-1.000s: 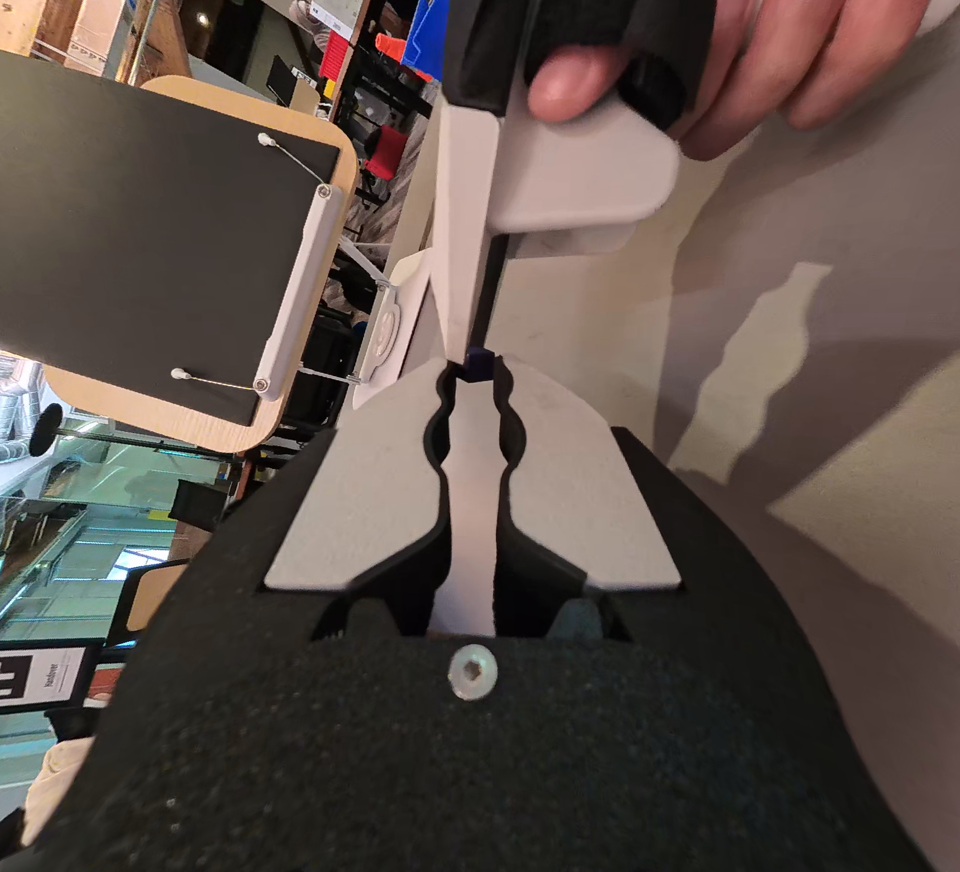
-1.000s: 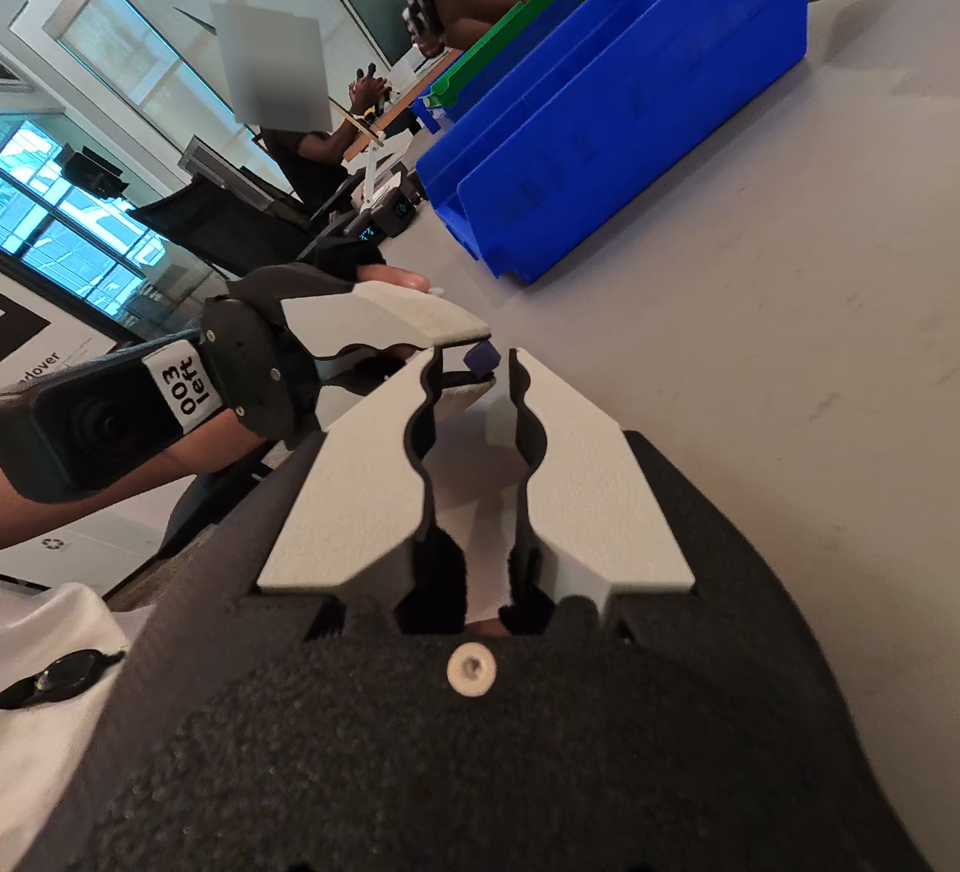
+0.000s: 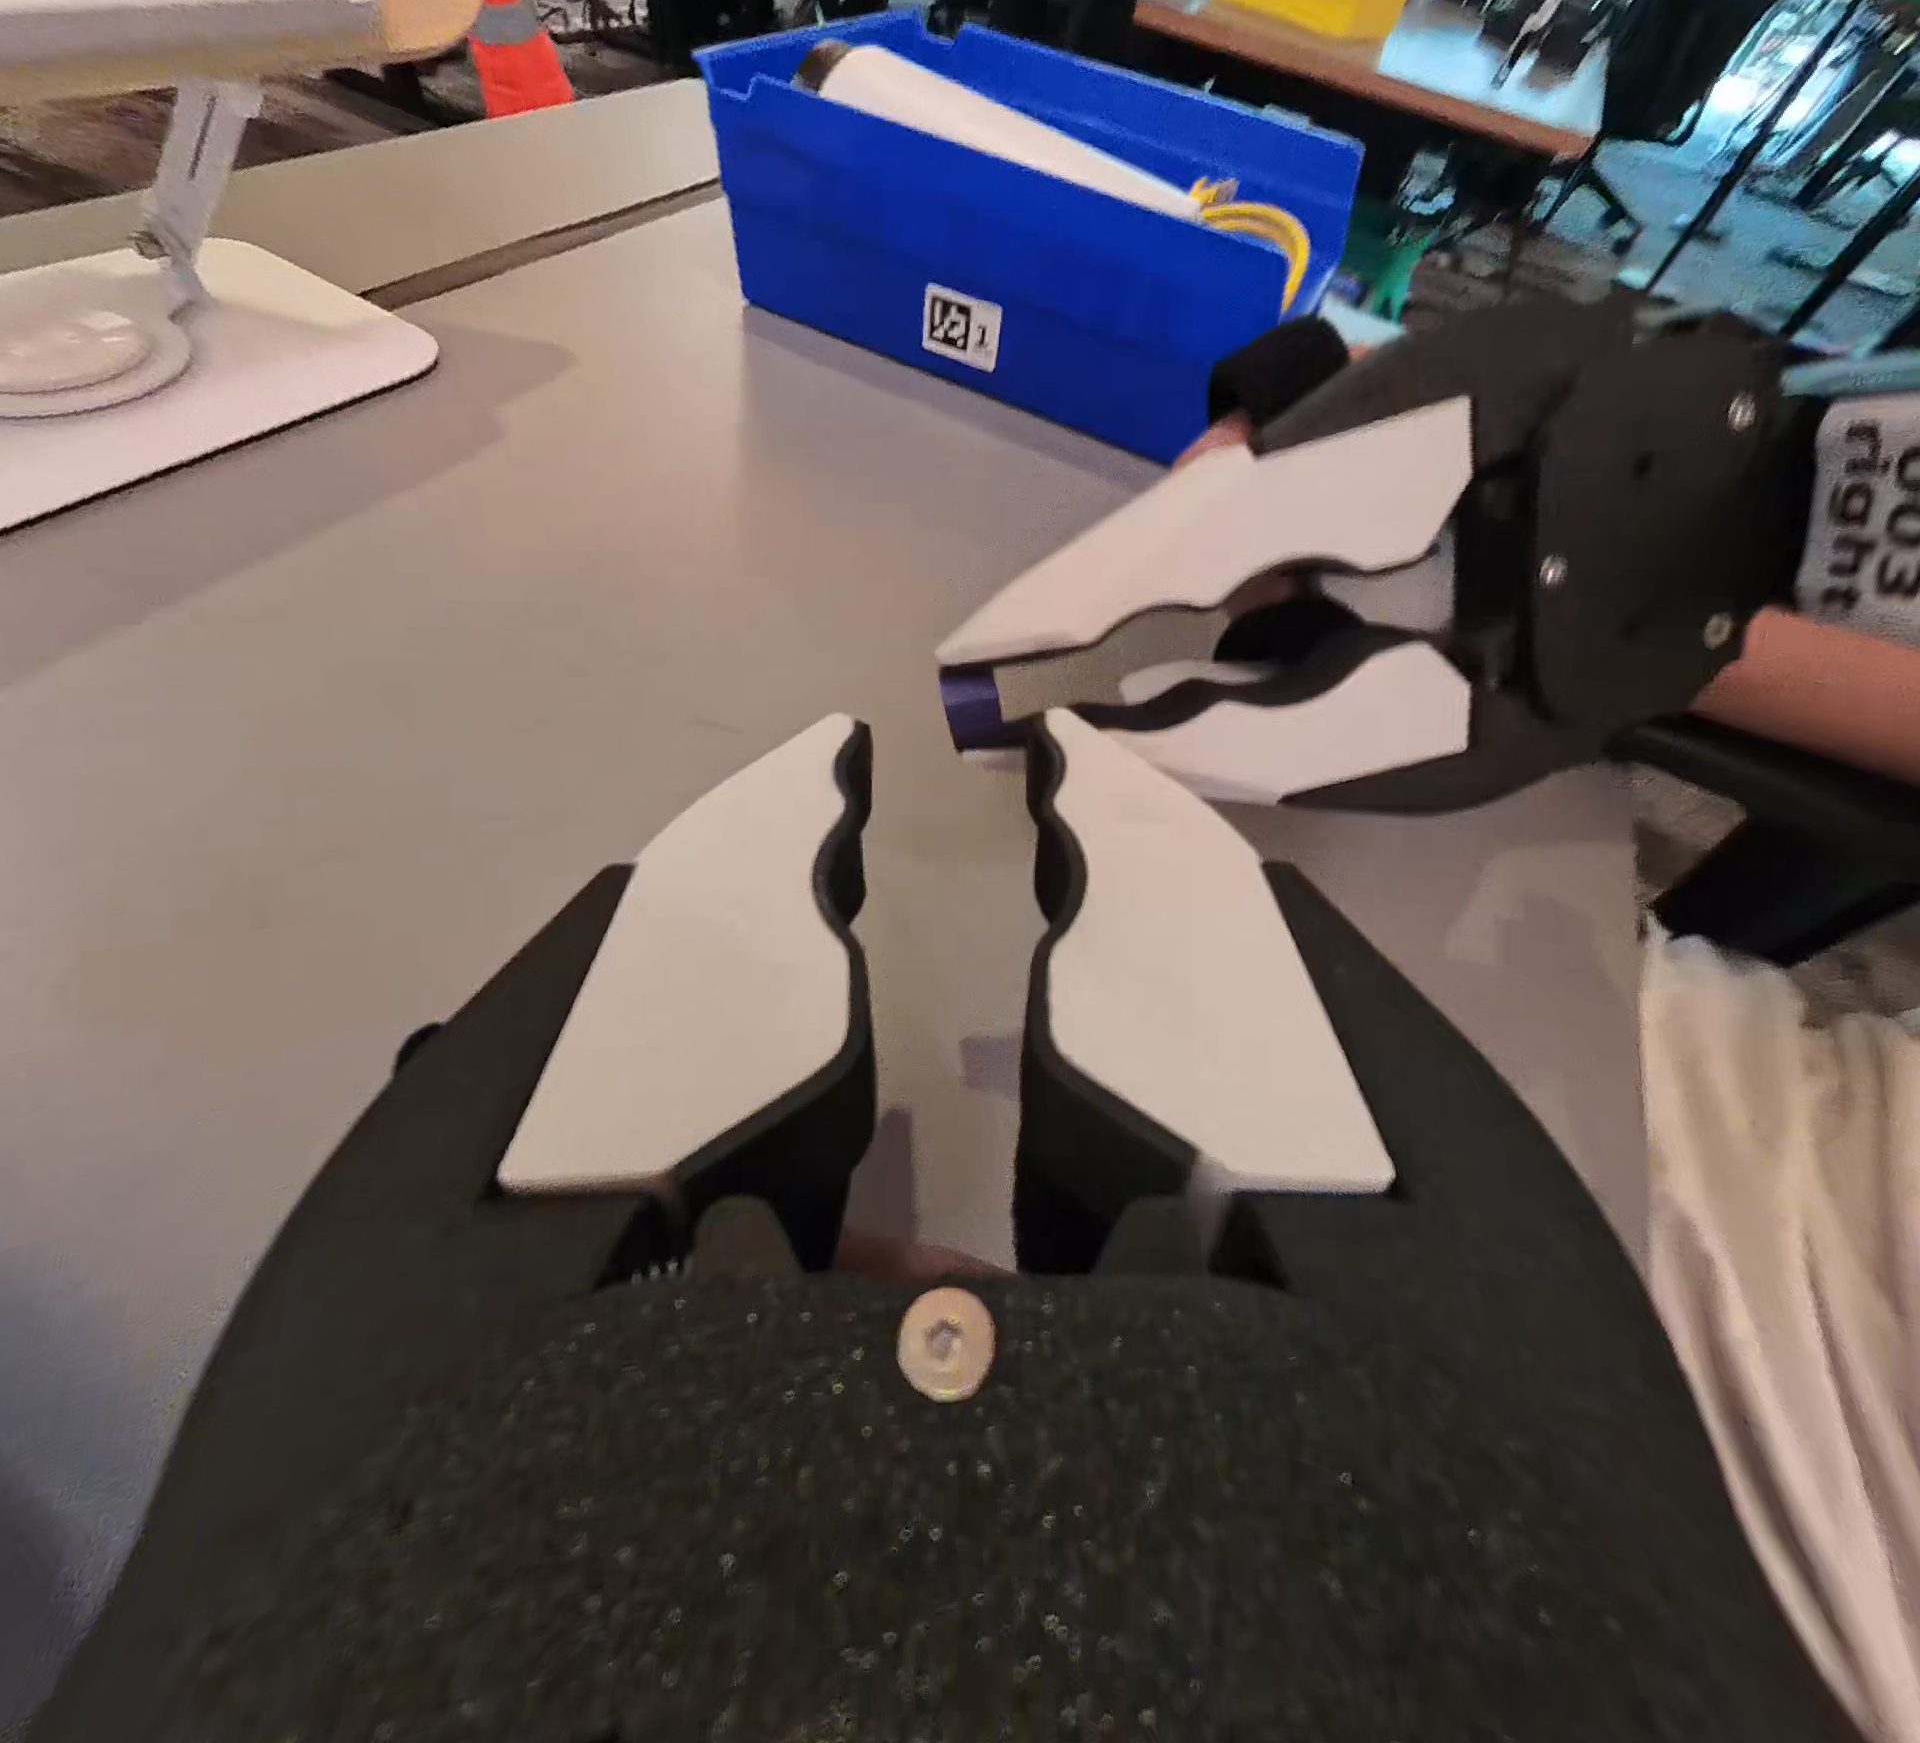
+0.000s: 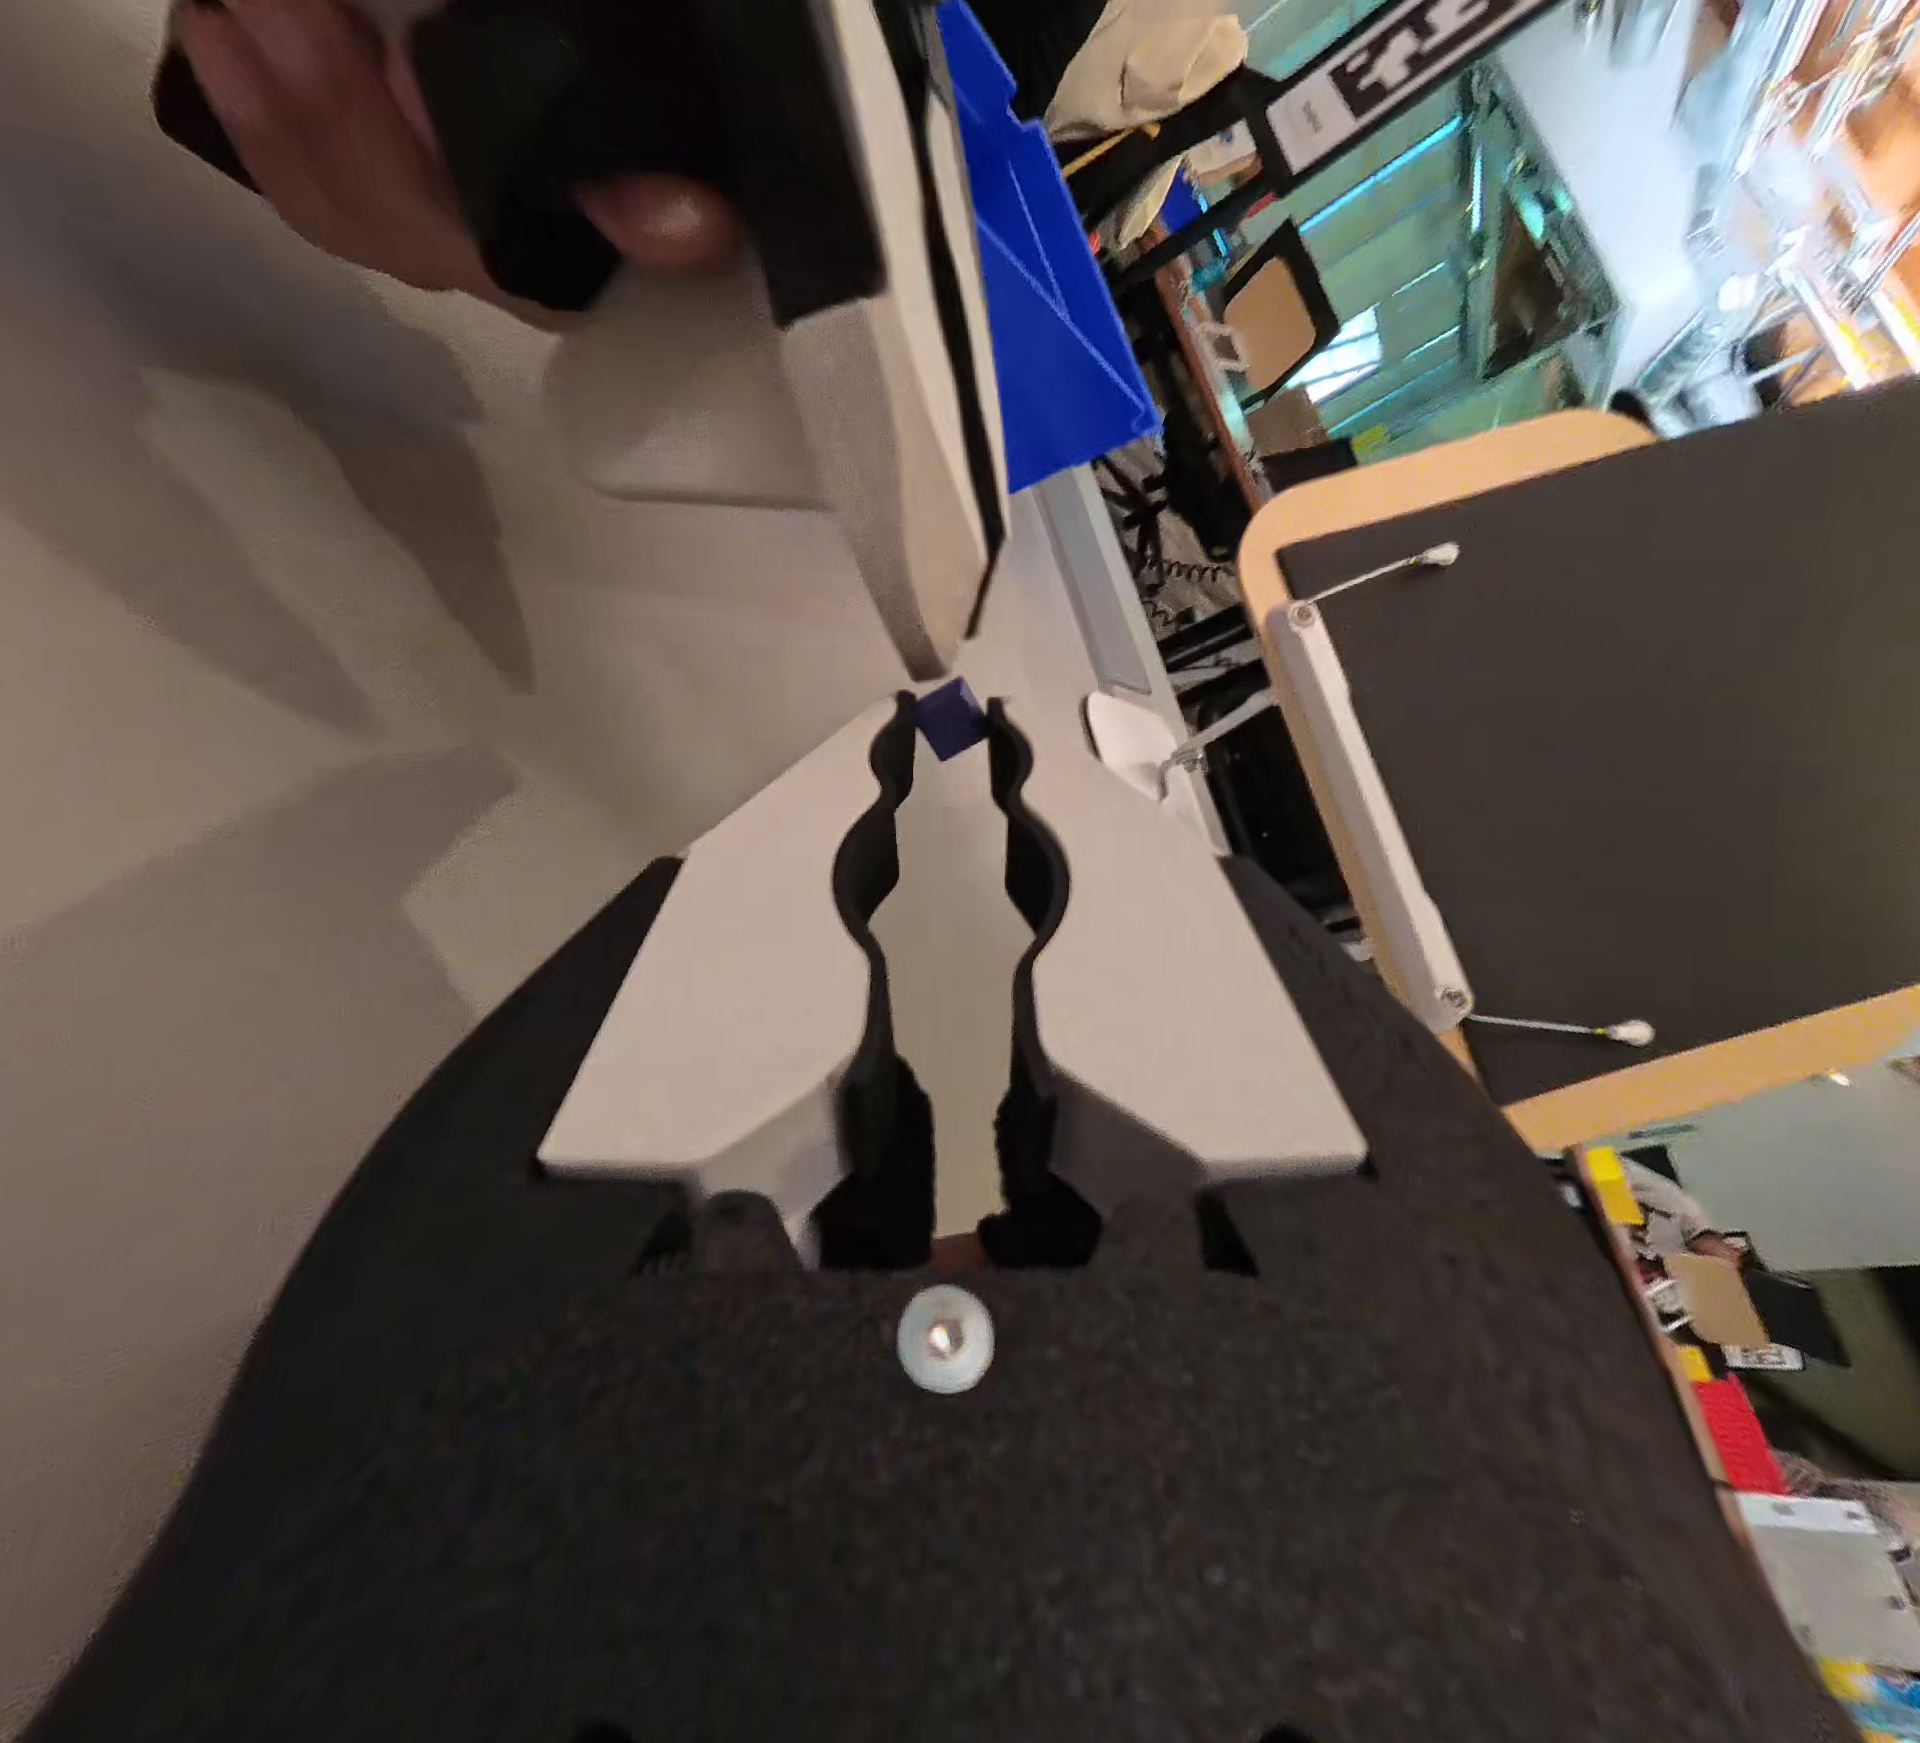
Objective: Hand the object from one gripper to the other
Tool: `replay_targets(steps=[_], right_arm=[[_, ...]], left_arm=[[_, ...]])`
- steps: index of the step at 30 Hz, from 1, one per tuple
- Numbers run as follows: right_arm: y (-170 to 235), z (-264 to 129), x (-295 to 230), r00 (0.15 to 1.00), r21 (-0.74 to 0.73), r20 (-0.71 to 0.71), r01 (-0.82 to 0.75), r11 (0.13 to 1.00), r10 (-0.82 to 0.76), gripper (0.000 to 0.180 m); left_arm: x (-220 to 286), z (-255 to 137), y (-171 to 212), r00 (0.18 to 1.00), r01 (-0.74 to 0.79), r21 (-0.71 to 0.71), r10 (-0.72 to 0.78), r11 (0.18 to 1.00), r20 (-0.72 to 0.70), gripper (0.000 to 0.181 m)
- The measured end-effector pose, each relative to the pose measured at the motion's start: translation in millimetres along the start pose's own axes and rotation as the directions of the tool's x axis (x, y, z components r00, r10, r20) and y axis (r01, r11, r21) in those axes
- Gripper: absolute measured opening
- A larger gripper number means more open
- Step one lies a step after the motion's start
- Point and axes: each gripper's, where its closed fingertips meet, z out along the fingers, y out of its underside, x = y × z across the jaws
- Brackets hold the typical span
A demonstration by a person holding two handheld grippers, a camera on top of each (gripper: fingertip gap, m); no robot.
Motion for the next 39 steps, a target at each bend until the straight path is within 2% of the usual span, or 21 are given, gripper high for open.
replay_targets(steps=[12, 18, 20, 22, 24, 26, 28, 30, 31, 32, 33, 35, 39], right_arm=[[-13, -4, -5, 1.0, 0.042, 0.0, 0.018, 0.999, -0.018, 0.013], [-16, -6, -1, 0.997, 0.079, -0.075, 0.013, 0.997, -0.007, 0.014], [-17, -7, -10, 0.998, 0.092, 0.019, -0.067, 0.994, 0.065, 0.029], [-20, -10, -13, 0.971, 0.111, 0.128, -0.218, 0.97, 0.203, 0.035], [-21, -14, -14, 0.894, 0.108, 0.258, -0.404, 0.908, 0.367, 0.034], [-20, -17, -12, 0.759, 0.07, 0.382, -0.593, 0.802, 0.528, 0.033], [-23, -21, -15, 0.55, -0.016, 0.527, -0.755, 0.655, 0.647, 0.03], [-35, -29, -14, 0.29, -0.104, 0.674, -0.874, 0.475, 0.68, 0.028], [-38, -31, -11, 0.185, -0.147, 0.707, -0.906, 0.397, 0.683, 0.028], [-39, -32, -8, 0.116, -0.175, 0.725, -0.922, 0.345, 0.679, 0.028], [-40, -33, -4, 0.081, -0.185, 0.737, -0.931, 0.315, 0.671, 0.026], [-40, -34, 1, 0.075, -0.17, 0.741, -0.94, 0.294, 0.667, 0.021], [-41, -39, 0, 0.077, -0.169, 0.752, -0.938, 0.304, 0.655, 0.019]], left_arm=[[12, -1, 4, 0.987, 0.075, -0.005, -0.075, 0.997, -0.144, 0.012], [14, -4, -1, 0.985, 0.067, 0.006, -0.065, 0.998, -0.161, 0.01], [13, -7, -1, 0.981, 0.065, 0.003, -0.064, 0.998, -0.182, 0.01], [14, -13, -4, 0.971, 0.082, 0.021, -0.076, 0.996, -0.226, 0.01], [18, -23, -13, 0.94, 0.146, 0.048, -0.123, 0.988, -0.317, 0.01], [19, -32, -20, 0.909, 0.205, 0.072, -0.163, 0.976, -0.384, 0.01], [20, -37, -25, 0.887, 0.241, 0.09, -0.182, 0.966, -0.426, 0.01], [23, -39, -25, 0.873, 0.25, 0.085, -0.186, 0.965, -0.45, 0.01], [26, -38, -24, 0.869, 0.244, 0.078, -0.182, 0.967, -0.46, 0.01], [29, -38, -23, 0.866, 0.237, 0.071, -0.177, 0.969, -0.468, 0.01], [32, -37, -23, 0.862, 0.232, 0.064, -0.175, 0.971, -0.475, 0.01], [37, -34, -21, 0.858, 0.222, 0.048, -0.171, 0.974, -0.485, 0.01], [44, -29, -16, 0.852, 0.209, 0.019, -0.173, 0.978, -0.494, 0.01]])
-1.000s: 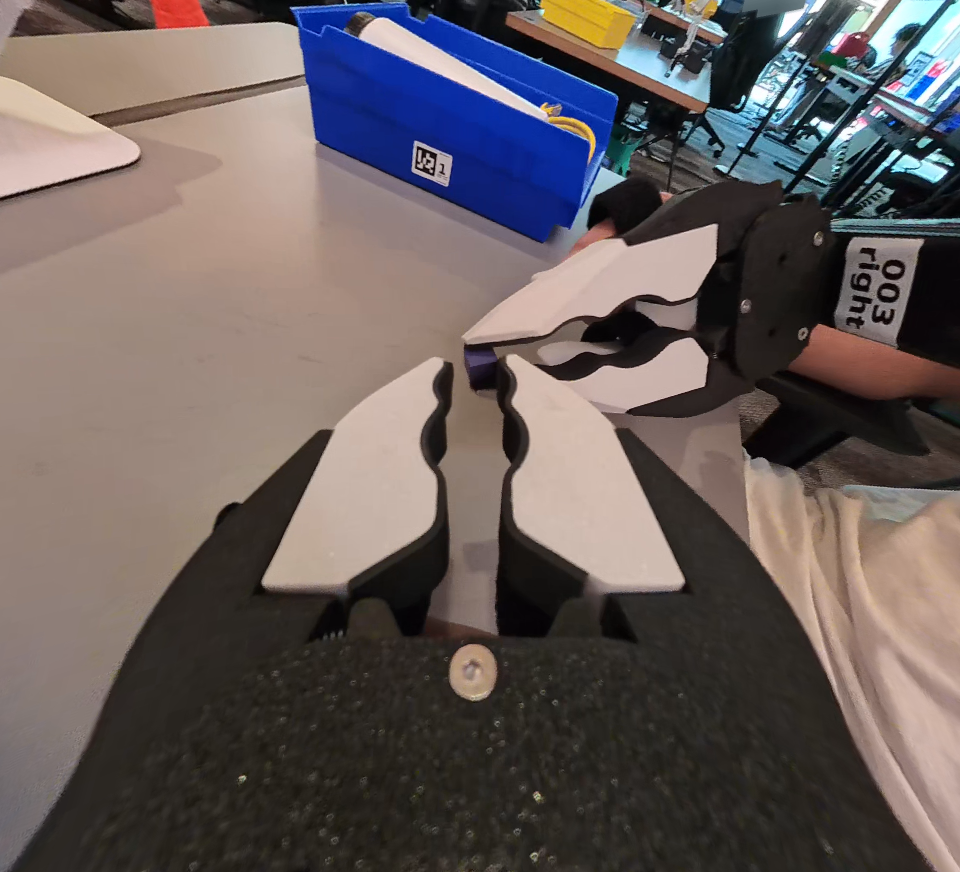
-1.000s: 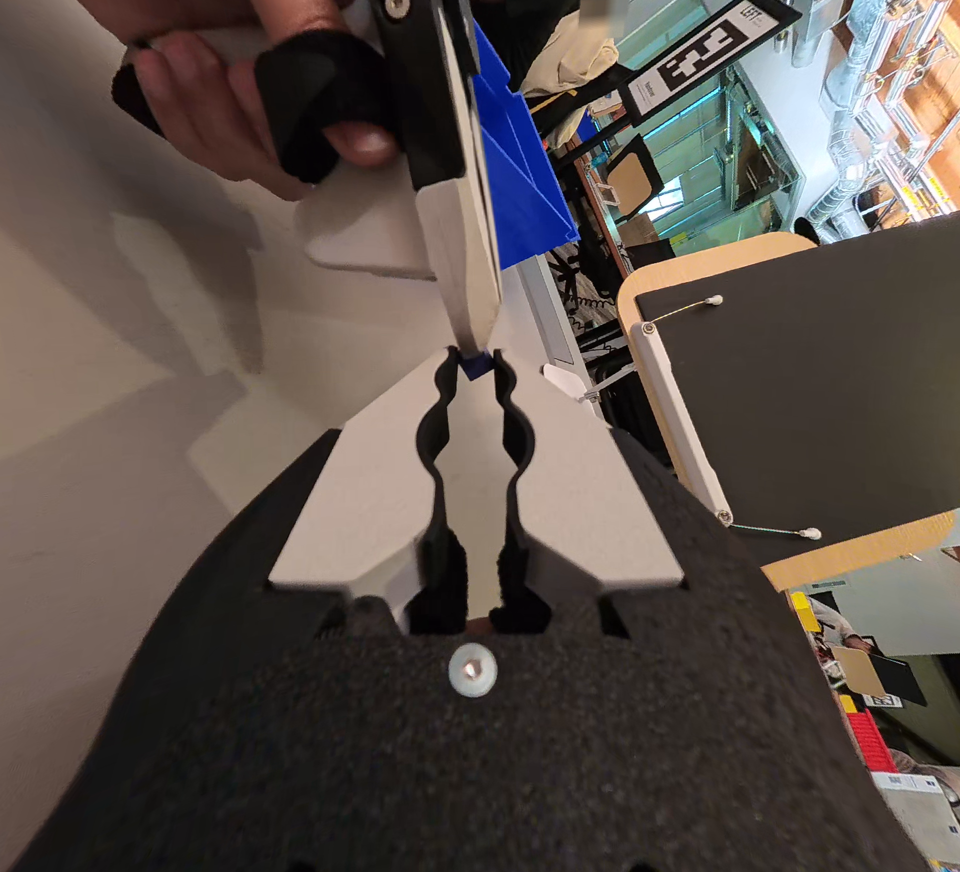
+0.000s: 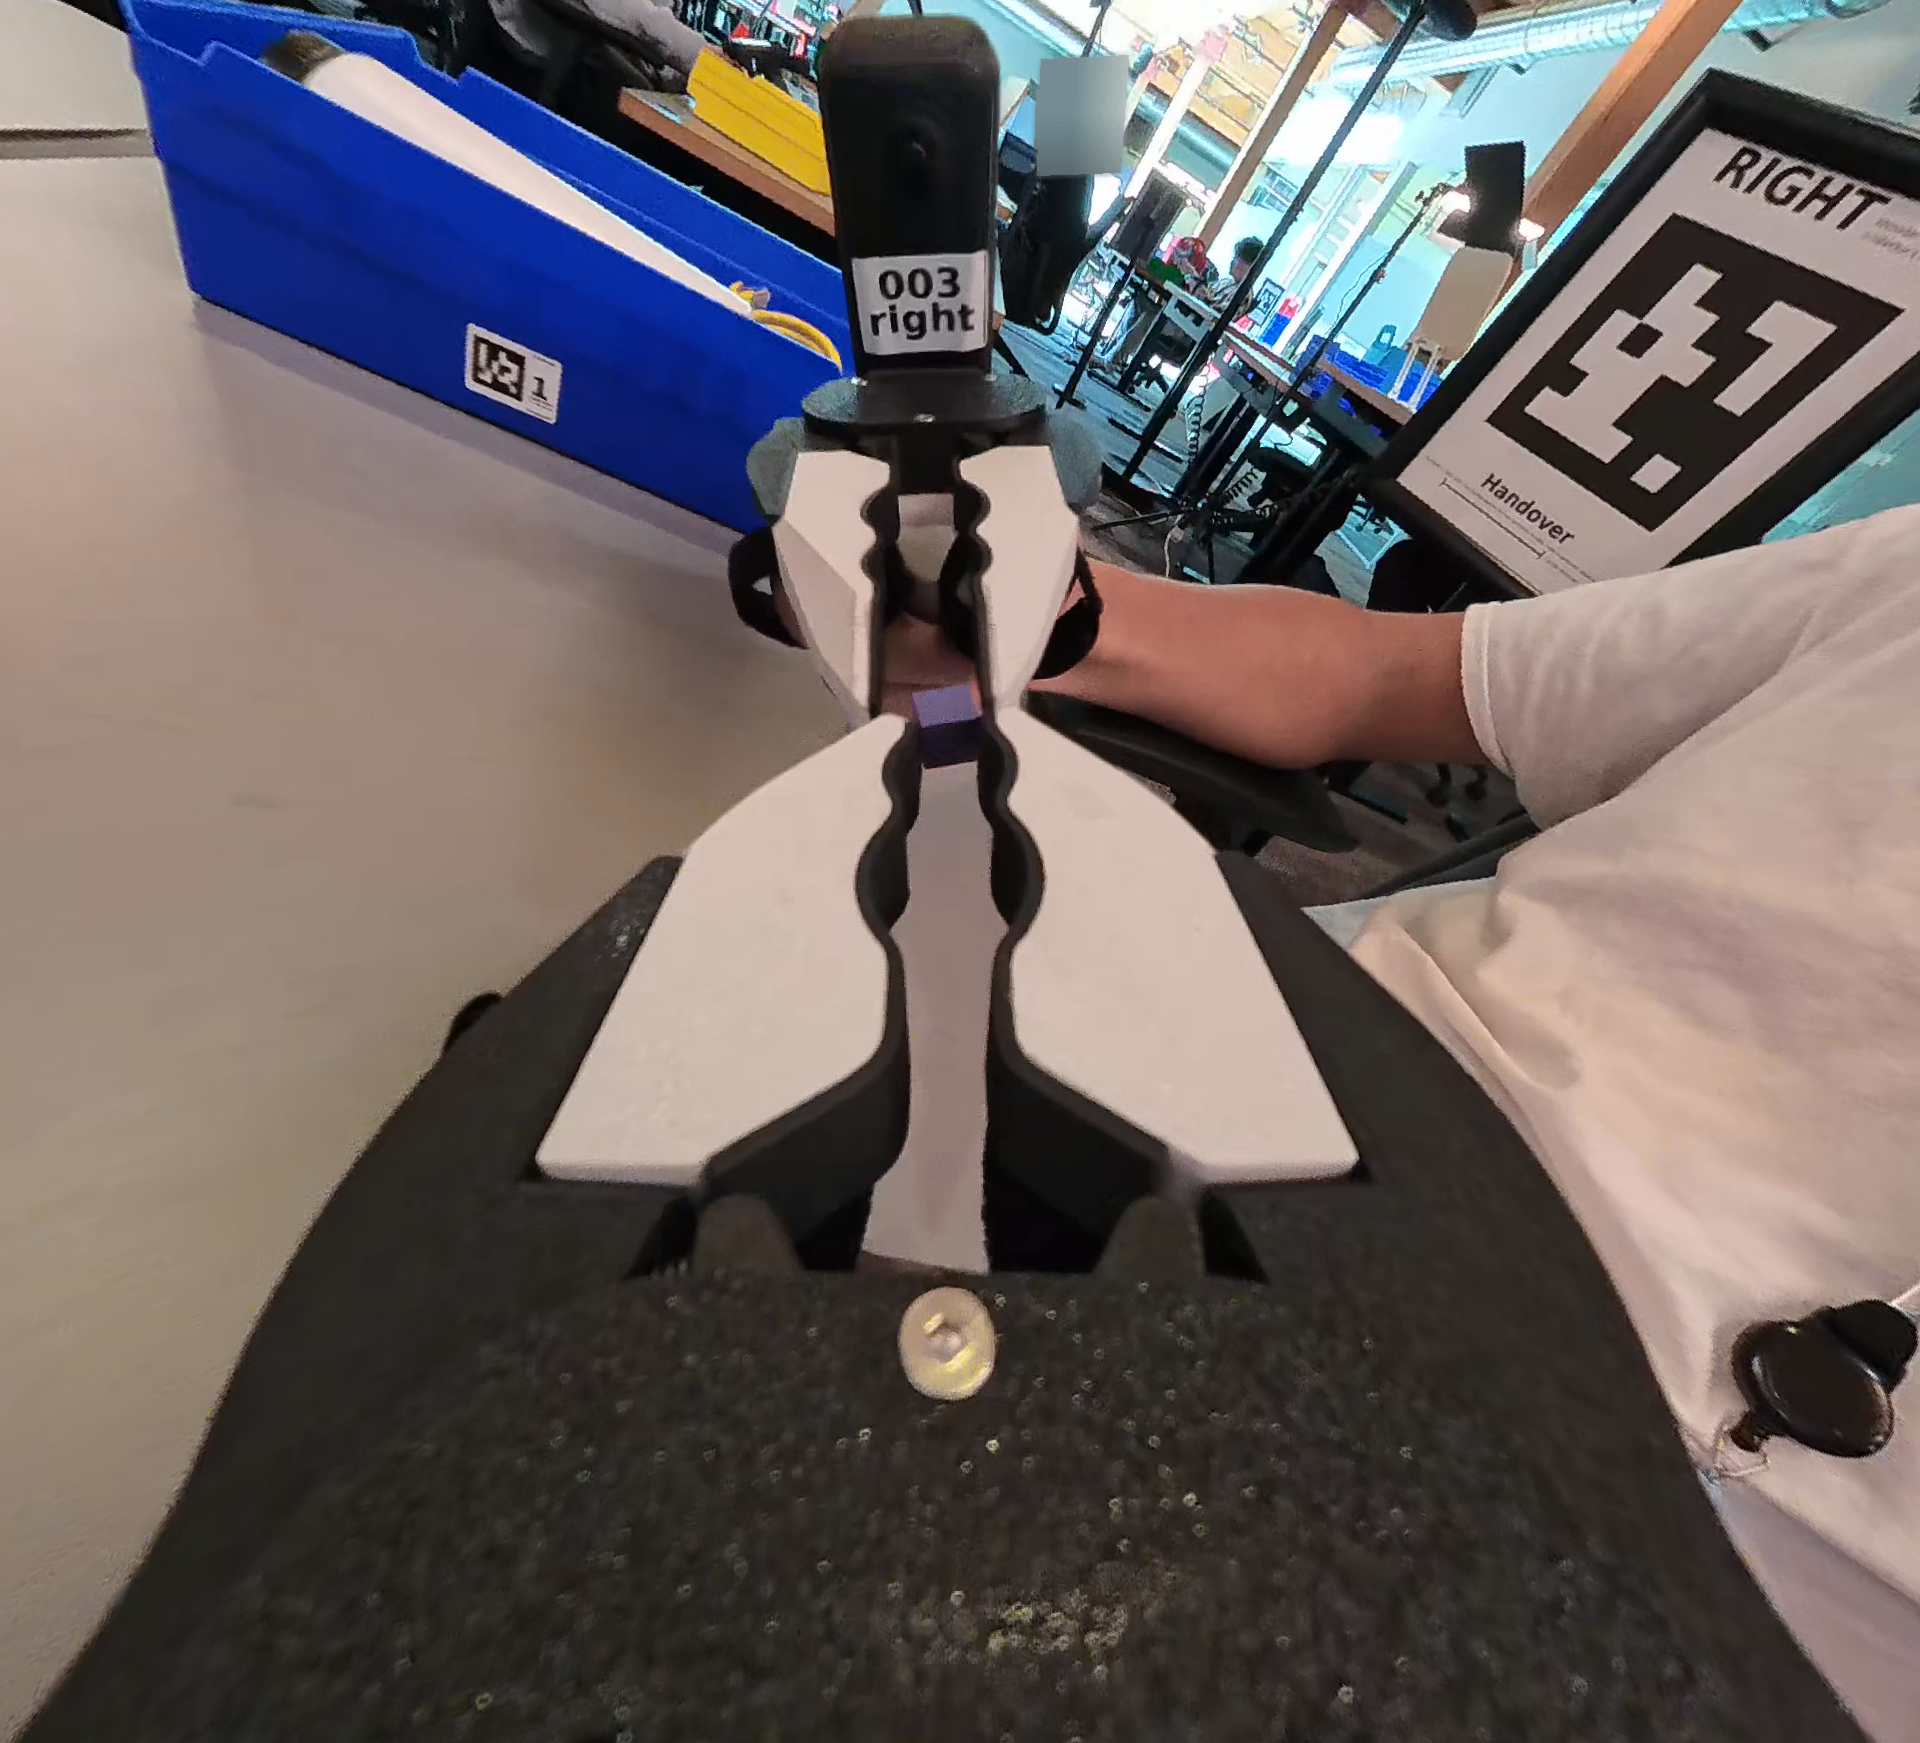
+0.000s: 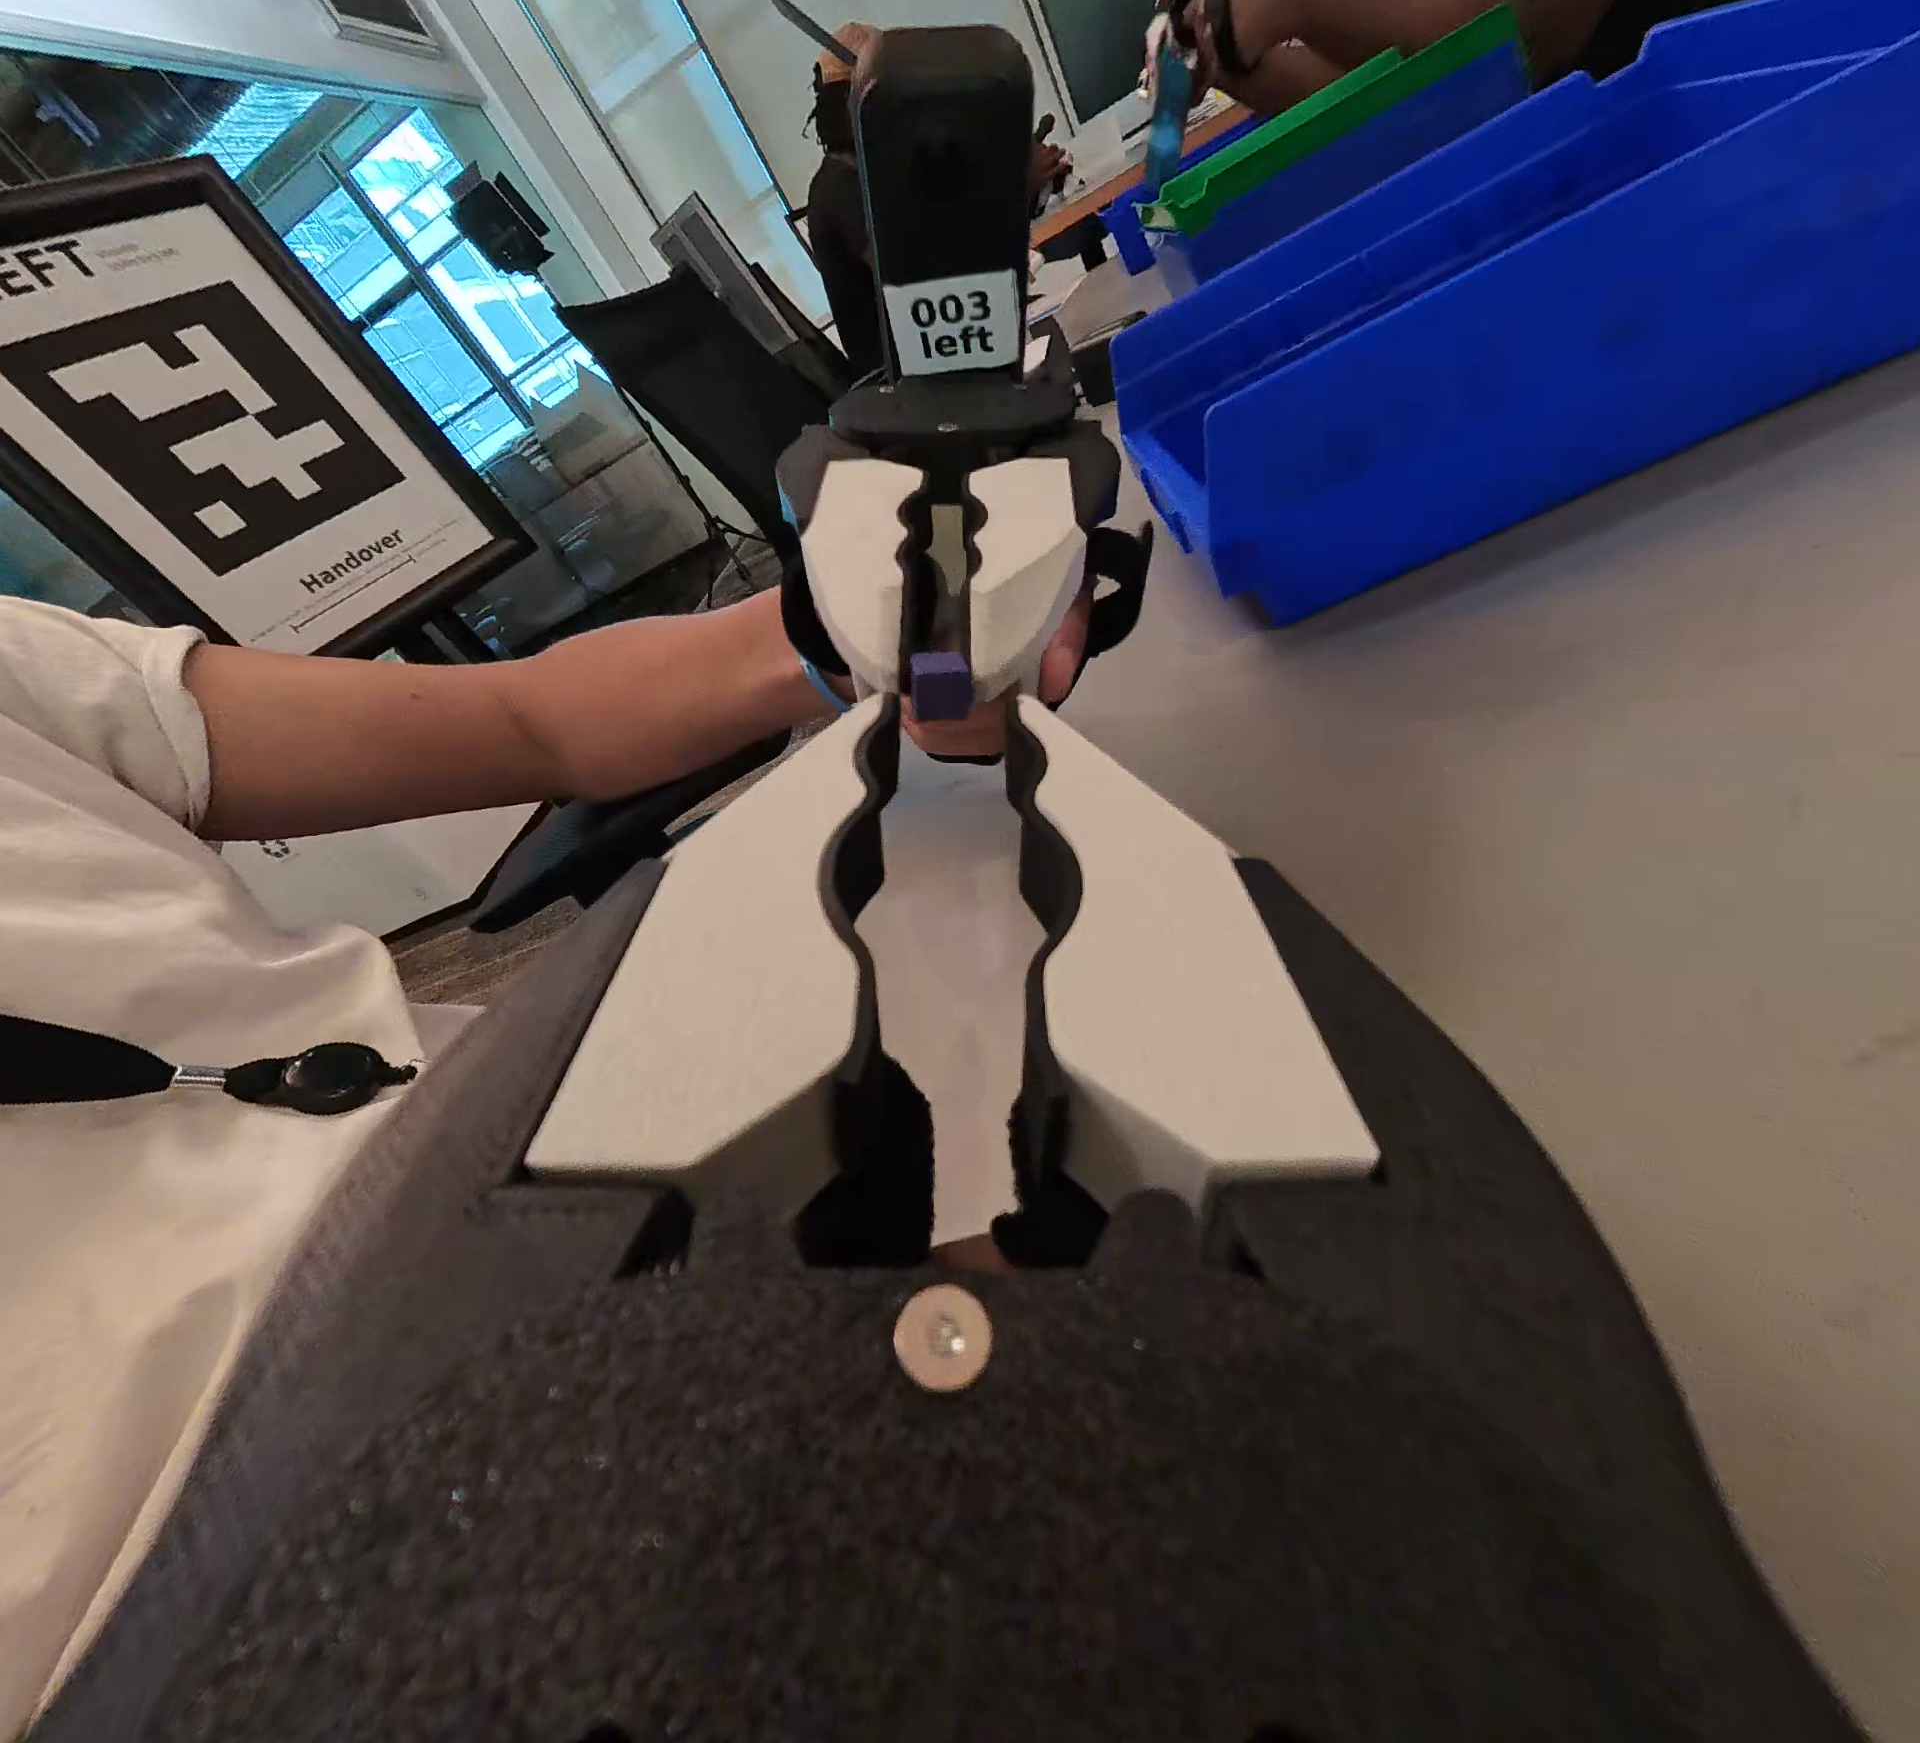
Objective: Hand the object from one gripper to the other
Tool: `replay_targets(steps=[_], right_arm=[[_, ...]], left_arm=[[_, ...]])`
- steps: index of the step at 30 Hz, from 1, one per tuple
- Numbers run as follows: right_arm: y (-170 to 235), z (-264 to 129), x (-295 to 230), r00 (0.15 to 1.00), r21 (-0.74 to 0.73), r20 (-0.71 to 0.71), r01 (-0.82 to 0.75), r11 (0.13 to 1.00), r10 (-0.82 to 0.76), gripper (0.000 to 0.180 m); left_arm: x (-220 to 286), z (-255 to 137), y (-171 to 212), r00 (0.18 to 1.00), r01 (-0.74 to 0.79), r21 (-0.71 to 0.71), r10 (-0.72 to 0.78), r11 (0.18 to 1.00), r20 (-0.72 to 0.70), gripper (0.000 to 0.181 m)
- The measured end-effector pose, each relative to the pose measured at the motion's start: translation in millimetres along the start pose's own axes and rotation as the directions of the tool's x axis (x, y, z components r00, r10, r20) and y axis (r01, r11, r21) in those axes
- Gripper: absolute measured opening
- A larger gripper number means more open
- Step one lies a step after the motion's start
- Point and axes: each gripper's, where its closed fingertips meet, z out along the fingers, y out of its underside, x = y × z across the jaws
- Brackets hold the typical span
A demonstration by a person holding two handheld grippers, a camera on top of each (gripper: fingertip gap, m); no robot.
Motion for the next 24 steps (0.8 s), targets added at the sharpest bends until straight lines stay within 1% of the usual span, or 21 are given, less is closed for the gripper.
replay_targets(steps=[3, 7, 10, 14, 17, 18, 19, 20, 21, 22, 24], right_arm=[[0, 1, -3, 1.0, -0.001, 0.018, 0.0, 1.0, 0.0, 0.019], [0, 0, -3, 1.0, -0.004, 0.015, 0.0, 1.0, 0.0, 0.011], [1, -1, -2, 1.0, -0.007, 0.017, -0.008, 1.0, 0.008, 0.011], [0, -1, 3, 1.0, -0.01, -0.024, 0.004, 1.0, -0.005, 0.01], [-2, -3, 11, 0.998, 0.0, -0.058, -0.016, 1.0, 0.016, 0.01], [-4, -5, 17, 0.996, 0.012, -0.083, -0.029, 1.0, 0.03, 0.01], [-5, -8, 25, 0.991, 0.027, -0.123, -0.049, 0.998, 0.052, 0.01], [-8, -13, 36, 0.98, 0.055, -0.174, -0.084, 0.995, 0.092, 0.01], [-12, -19, 46, 0.964, 0.103, -0.214, -0.138, 0.985, 0.158, 0.01], [-16, -24, 53, 0.945, 0.166, -0.22, -0.209, 0.964, 0.243, 0.009], [-21, -30, 61, 0.89, 0.283, -0.186, -0.357, 0.89, 0.416, 0.01]], left_arm=[[0, 4, 2, 1.0, 0.008, -0.005, -0.008, 1.0, -0.003, 0.01], [1, 6, 3, 1.0, 0.007, -0.009, -0.007, 1.0, 0.003, 0.01], [1, 7, 4, 1.0, 0.006, -0.011, -0.006, 1.0, 0.005, 0.01], [-4, 7, 3, 0.999, 0.01, 0.006, -0.01, 1.0, 0.031, 0.01], [-13, 6, 0, 0.995, -0.023, 0.024, 0.02, 0.999, 0.101, 0.01], [-19, 5, -1, 0.988, -0.049, 0.027, 0.044, 0.998, 0.146, 0.015], [-26, 3, -1, 0.975, -0.086, 0.025, 0.079, 0.996, 0.207, 0.026], [-34, 1, -1, 0.951, -0.137, 0.008, 0.129, 0.991, 0.282, 0.033], [-43, -1, 0, 0.909, -0.2, -0.03, 0.197, 0.979, 0.368, 0.038], [-52, -3, 1, 0.847, -0.268, -0.088, 0.278, 0.959, 0.453, 0.044], [-66, -6, 0, 0.683, -0.371, -0.221, 0.427, 0.902, 0.593, 0.044]])
